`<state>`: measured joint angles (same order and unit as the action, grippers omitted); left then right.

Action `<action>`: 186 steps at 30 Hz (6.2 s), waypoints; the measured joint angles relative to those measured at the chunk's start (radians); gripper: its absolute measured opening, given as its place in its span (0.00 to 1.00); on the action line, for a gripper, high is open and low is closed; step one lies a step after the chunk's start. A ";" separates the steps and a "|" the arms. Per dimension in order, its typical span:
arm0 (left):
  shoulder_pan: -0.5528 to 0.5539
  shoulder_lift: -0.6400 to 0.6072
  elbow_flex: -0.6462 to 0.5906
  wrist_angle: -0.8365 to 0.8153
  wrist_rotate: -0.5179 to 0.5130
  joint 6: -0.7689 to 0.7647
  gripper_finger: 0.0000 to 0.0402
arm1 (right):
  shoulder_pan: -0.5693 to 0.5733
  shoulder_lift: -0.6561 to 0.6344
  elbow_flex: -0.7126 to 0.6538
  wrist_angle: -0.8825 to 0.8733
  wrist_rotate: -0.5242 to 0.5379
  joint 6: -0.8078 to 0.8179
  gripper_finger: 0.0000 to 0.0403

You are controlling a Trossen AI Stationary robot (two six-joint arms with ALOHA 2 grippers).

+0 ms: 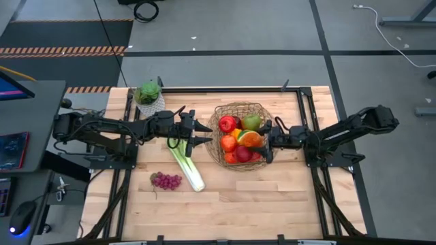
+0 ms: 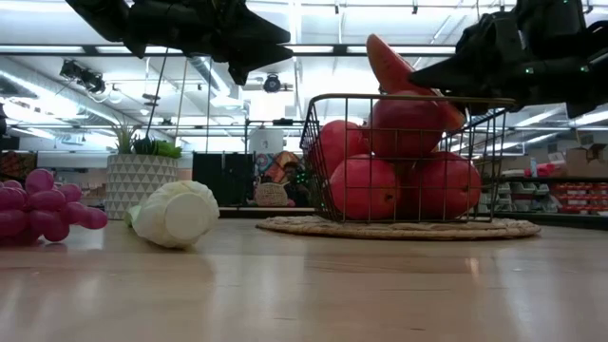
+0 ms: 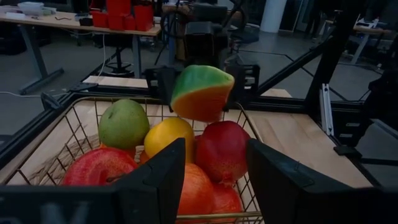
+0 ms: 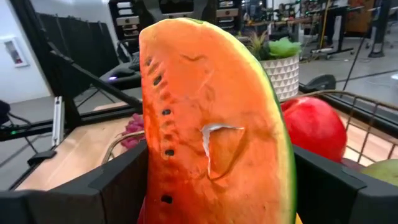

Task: Build produce basket
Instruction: Put the green watermelon into the brown wire basket, then put the green celery into the brown wire basket

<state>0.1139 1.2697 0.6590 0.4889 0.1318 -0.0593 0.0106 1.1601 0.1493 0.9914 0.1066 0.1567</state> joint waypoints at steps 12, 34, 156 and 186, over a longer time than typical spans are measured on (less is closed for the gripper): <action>0.000 0.000 0.000 -0.008 0.000 -0.007 0.43 | 0.003 -0.001 0.000 -0.029 -0.003 -0.046 0.83; 0.000 0.000 0.000 -0.008 0.000 -0.029 0.43 | 0.003 -0.002 0.000 -0.031 -0.052 -0.050 0.98; -0.317 -0.133 0.379 -0.717 -0.382 0.253 0.09 | 0.032 -0.542 0.587 -1.302 0.180 -0.032 0.98; -0.366 -0.096 0.379 -0.589 -0.439 1.482 0.09 | 0.032 -0.460 0.587 -1.306 0.180 -0.100 0.98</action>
<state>-0.2524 1.1732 1.0382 -0.1006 -0.3071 1.4226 0.0429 0.7002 0.7368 -0.3149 0.2863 0.0566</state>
